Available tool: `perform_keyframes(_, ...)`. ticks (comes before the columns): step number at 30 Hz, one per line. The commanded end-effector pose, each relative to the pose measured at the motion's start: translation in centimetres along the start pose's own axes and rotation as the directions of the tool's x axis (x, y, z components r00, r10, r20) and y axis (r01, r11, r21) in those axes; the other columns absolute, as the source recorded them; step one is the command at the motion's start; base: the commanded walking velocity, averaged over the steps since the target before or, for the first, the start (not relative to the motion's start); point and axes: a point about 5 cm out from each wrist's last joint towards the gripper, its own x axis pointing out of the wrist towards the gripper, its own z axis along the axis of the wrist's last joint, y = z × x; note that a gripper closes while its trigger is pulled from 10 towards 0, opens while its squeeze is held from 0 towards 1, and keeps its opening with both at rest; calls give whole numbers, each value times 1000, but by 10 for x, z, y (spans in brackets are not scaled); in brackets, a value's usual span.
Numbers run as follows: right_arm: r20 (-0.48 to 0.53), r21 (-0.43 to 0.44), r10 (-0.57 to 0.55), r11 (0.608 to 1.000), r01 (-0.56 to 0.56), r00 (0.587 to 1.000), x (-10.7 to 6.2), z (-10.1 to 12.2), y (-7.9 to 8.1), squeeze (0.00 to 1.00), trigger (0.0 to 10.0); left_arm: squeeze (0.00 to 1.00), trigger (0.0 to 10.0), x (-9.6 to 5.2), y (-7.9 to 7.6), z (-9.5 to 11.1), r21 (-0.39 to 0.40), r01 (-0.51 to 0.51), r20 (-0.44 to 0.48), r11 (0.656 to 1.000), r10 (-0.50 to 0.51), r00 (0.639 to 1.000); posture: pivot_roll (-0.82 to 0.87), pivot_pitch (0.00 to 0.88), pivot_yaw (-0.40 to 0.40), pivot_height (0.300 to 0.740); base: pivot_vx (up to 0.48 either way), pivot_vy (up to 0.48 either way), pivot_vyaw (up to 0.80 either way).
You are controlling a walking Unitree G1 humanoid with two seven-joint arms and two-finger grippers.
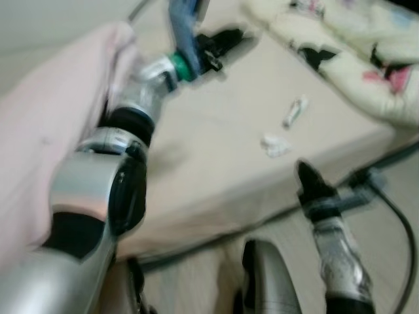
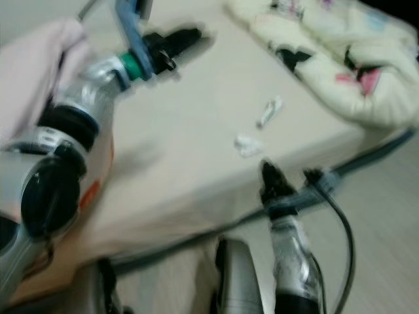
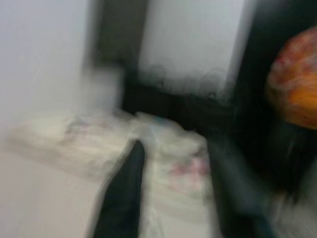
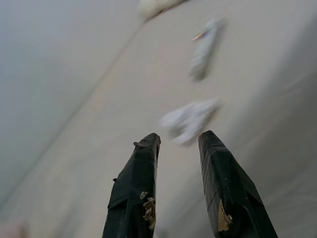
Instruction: Clean up the room
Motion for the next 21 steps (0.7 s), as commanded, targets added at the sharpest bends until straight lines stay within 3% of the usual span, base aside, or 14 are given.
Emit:
perform_keyframes(1, -7, 8, -1, 1000, 1, 1000, -2, -2, -2, 0, 10000, 0, 10000, -8, -73, 11, -262, 231, 44, 937, -228, 973, -23, 167, 60, 533, 0, 0, 0)
perform_keyframes(3, -19, -9, 18, 1000, -18, 1000, -2, -3, -1, 0, 10000, 0, 10000, -14, -78, 37, -285, 312, 161, 906, -275, 948, -2, 167, 55, 533, 0, 0, 0)
perform_keyframes(6, -27, -11, 31, 999, -31, 999, 0, -5, 3, 0, 10000, 0, 10000, -18, -74, 48, -287, 331, 197, 899, -283, 939, -2, 167, 55, 533, 0, 0, 0)
perform_keyframes(12, -42, -13, 40, 999, -40, 998, -1, -12, 7, 0, 10000, 0, 10000, -30, -58, 41, -186, 297, 83, 937, -286, 955, 5, 161, 55, 533, 0, 0, 0)
perform_keyframes(13, -50, -22, 46, 999, -47, 998, -2, -14, 8, 0, 10000, 0, 10000, -31, -53, 38, -65, 256, 32, 964, -255, 966, 1, 159, 61, 533, 0, 0, 0)
perform_keyframes(14, -56, -33, 50, 998, -52, 997, -3, -16, 9, 0, 10000, 0, 10000, -30, -46, 38, 29, 247, -4, 969, -247, 969, -2, 159, 63, 533, 0, 0, 0)
perform_keyframes(15, -60, -41, 53, 998, -55, 997, -3, -17, 10, 0, 10000, 0, 10000, -29, -41, 38, 127, 233, -42, 964, -229, 972, -2, 159, 63, 533, 0, 0, 0)
perform_keyframes(16, -62, -44, 50, 998, -53, 997, -4, -18, 10, 0, 10000, 0, 10000, -30, -37, 34, 287, 212, -87, 934, -195, 977, -2, 159, 63, 533, 0, 0, 0)
perform_keyframes(18, -62, -44, 50, 998, -53, 997, -4, -18, 10, 0, 10000, 0, 10000, -30, -37, 34, 287, 212, -87, 934, -195, 977, -2, 159, 63, 533, 0, 0, 0)
perform_keyframes(19, -62, -44, 47, 998, -50, 997, -5, -19, 9, 0, 10000, 0, 10000, -30, -35, 31, 382, 210, -115, 900, -179, 977, -2, 159, 63, 533, 0, 0, 0)
perform_keyframes(20, -64, -46, 42, 998, -45, 997, -6, -19, 8, 0, 10000, 0, 10000, -35, -35, 24, 563, 185, -198, 806, -86, 976, 0, 158, 65, 533, 0, 0, 0)
perform_keyframes(21, -65, -48, 38, 998, -41, 997, -6, -19, 7, 0, 10000, 0, 10000, -41, -35, 9, 687, 213, -304, 695, 9, 953, 0, 158, 65, 533, 0, 0, 0)
